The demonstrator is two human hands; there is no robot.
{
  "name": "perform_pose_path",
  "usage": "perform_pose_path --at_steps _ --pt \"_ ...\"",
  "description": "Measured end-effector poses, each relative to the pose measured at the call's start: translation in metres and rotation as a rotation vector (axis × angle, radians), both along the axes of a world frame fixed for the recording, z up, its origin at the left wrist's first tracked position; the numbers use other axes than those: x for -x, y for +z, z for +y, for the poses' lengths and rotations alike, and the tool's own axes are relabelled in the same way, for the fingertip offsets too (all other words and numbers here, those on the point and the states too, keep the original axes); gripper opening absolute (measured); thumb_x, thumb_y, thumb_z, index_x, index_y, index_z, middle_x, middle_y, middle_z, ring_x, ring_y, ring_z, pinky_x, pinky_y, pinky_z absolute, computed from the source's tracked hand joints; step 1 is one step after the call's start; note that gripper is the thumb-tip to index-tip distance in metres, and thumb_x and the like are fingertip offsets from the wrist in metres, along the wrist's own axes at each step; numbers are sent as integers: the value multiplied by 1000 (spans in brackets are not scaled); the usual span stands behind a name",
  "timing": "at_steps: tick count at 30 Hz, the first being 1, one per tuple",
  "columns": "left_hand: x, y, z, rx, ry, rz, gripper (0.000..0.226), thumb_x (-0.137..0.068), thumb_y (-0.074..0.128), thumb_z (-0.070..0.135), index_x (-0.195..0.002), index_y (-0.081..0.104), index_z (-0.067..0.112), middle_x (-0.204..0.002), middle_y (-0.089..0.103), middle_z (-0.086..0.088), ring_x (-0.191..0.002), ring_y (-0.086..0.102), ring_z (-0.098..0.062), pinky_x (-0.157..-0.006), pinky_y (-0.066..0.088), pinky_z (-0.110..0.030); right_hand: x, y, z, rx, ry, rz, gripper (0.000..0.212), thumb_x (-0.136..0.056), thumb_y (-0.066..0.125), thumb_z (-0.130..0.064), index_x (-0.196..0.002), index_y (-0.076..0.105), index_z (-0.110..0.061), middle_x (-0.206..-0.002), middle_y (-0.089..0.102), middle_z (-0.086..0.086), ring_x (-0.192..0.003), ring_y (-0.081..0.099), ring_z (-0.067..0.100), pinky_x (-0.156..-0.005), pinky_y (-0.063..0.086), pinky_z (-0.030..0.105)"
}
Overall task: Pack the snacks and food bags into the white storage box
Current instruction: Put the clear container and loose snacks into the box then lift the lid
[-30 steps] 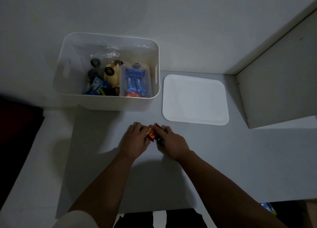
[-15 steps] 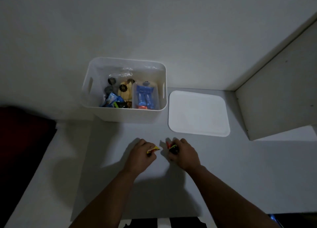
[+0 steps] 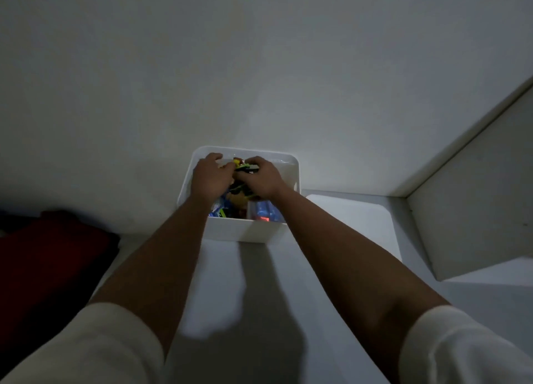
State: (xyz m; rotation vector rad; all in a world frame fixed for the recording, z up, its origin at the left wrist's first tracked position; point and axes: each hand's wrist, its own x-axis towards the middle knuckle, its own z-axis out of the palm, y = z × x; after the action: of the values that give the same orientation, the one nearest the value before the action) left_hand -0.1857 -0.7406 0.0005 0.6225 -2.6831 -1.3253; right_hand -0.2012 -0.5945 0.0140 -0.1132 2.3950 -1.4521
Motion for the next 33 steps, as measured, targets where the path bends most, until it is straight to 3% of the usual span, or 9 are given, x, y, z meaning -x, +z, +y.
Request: perform_pose_path --at_steps 3,5,10,18,20,22,24,27,33 --pt "6 -7 -11 -8 -35 -165 54 -77 52 52 -110 73 14 -114 72 -10 -111 65 -32 -93 48 -37 6 -2 -9 -47 36 -163 72 -93 69 -36 -153 36 -12 -142 56 15 -119 61 33 -92 58 49" --pt "4 -15 -9 34 -39 -182 48 -76 49 51 -92 73 14 -97 73 -8 -100 67 -33 -85 49 -36 9 -8 5 -83 15 -84 67 -93 70 -34 -150 42 -13 -143 57 15 -121 60 33 -98 55 49" --pt "7 -10 52 21 -43 -97 31 -89 52 38 -102 71 17 -106 73 -5 -96 64 -28 -82 45 -33 21 -34 101 -25 -293 105 17 -84 68 -34 -100 72 -30 -96 76 1 -88 74 24 -85 62 51" --pt "8 -23 240 -58 -355 -45 19 -91 60 29 -104 71 20 -109 73 -5 -103 67 -27 -79 46 -27 -3 -92 296 -109 -705 -107 20 -66 63 -39 -74 72 -22 -78 73 2 -76 67 25 -80 60 46" --pt "4 -52 271 -21 -464 -197 36 -91 63 36 -124 64 20 -125 67 -10 -117 63 -30 -93 47 -31 -14 -100 327 -234 -677 -201 25 -79 68 -31 -84 75 -7 -89 74 19 -78 68 32 -79 62 51" --pt "-4 -88 285 22 -498 -390 62 -91 64 43 -145 47 18 -146 50 -16 -133 51 -35 -107 42 -37 -22 -118 356 -321 -631 -316 39 -91 68 -29 -110 71 5 -115 70 23 -98 69 40 -86 60 54" --pt "-14 -122 285 80 -429 -533 83 -89 65 47 -157 27 17 -160 28 -19 -145 34 -40 -116 33 -46 -31 -138 379 -356 -610 -389 58 -94 67 -34 -137 57 4 -143 57 20 -125 58 40 -101 53 51" --pt "-24 -155 280 51 -271 -675 101 -88 67 47 -162 4 18 -166 7 -20 -150 16 -45 -120 26 -53 -38 -164 398 -388 -551 -451 71 -94 66 -30 -153 38 -4 -154 45 19 -138 47 38 -109 46 44" --pt "-29 -171 294 -63 -36 -591 104 -80 74 45 -160 13 17 -152 41 -19 -135 44 -43 -110 42 -50 -44 -197 398 -339 -603 -540 77 -92 66 -35 -156 29 -16 -150 42 22 -135 45 42 -112 41 44"
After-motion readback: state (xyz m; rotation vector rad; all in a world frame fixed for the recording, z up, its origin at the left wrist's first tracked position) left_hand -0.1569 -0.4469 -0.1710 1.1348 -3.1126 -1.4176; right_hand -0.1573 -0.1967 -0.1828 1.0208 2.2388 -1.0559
